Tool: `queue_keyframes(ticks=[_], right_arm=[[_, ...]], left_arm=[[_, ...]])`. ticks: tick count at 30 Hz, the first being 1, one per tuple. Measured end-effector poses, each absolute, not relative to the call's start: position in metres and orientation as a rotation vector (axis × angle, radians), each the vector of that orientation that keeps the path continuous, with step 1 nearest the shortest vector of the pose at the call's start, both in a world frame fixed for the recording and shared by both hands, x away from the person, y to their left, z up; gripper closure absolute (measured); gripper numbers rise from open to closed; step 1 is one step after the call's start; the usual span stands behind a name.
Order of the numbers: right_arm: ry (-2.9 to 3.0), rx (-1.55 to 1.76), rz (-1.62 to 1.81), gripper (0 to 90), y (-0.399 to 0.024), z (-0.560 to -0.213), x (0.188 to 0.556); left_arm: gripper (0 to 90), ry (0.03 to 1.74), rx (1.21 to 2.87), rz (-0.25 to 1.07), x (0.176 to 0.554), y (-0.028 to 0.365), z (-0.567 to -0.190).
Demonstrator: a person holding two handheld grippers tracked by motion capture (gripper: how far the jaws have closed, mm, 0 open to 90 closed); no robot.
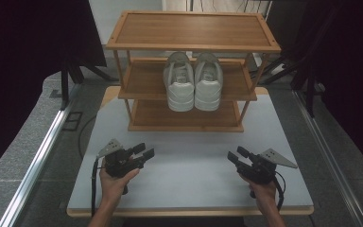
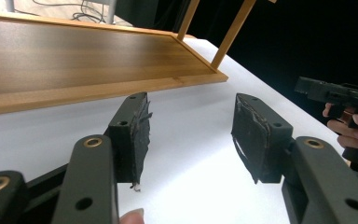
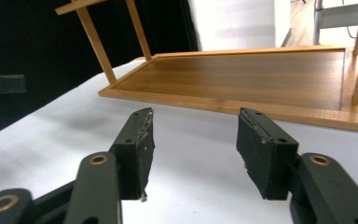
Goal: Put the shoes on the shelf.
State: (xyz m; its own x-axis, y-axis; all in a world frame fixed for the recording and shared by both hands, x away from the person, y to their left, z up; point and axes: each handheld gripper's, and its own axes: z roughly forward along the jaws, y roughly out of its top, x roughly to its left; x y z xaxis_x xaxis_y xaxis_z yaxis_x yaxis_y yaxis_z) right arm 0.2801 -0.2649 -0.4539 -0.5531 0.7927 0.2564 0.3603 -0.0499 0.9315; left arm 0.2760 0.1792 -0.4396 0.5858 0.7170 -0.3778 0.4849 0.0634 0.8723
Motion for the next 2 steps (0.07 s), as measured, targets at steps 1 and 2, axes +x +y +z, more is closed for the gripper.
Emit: queue_keyframes(ticks=[1,2], right_arm=[[1.867,1.226,1.623,43.5,-0.2655,-0.4548,0.2803],[1.869,1.235,1.610,42.5,-0.2665,-0.4559,0.2804]], left_arm=[[45.9,1.044,1.580,0.233,0.2768,0.1795,-0.4398],[45.4,1.047,1.579,0.233,0.2781,0.1799,-0.4398]])
